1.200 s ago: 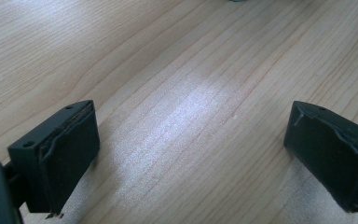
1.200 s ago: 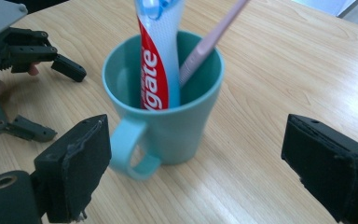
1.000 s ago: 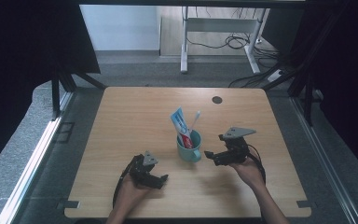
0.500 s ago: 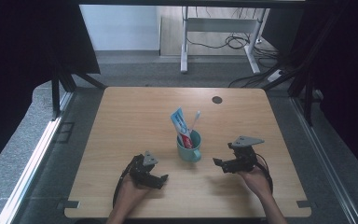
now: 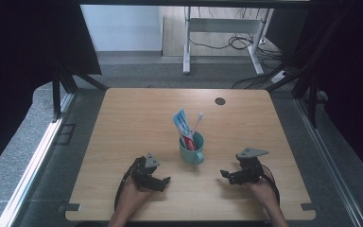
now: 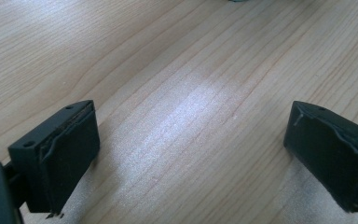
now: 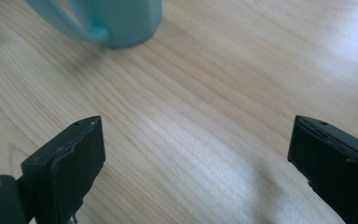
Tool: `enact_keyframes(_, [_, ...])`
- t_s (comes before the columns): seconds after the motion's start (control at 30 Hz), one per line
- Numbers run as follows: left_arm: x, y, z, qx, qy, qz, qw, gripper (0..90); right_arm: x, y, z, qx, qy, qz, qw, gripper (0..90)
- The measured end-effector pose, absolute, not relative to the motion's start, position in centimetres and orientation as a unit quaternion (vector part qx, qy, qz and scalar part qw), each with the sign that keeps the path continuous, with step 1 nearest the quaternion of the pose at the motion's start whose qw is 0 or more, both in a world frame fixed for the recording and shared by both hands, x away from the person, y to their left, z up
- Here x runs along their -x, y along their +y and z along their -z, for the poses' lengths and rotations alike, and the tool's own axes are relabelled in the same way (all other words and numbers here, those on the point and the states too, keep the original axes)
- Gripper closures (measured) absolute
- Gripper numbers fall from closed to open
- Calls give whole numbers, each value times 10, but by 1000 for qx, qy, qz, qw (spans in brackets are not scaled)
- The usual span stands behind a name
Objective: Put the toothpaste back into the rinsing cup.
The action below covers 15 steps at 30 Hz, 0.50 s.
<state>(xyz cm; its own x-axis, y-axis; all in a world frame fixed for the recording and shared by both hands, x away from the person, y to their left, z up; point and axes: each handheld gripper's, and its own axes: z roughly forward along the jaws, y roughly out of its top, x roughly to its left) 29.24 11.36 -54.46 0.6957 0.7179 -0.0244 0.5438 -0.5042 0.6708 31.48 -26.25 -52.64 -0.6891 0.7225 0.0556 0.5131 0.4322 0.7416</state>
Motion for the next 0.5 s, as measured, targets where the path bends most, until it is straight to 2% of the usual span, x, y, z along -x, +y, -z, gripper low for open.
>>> enact_keyframes(0.5, [-292, 114, 545, -857, 368, -130, 336, 32, -309, -265, 543, -369, 845, -361, 140, 26])
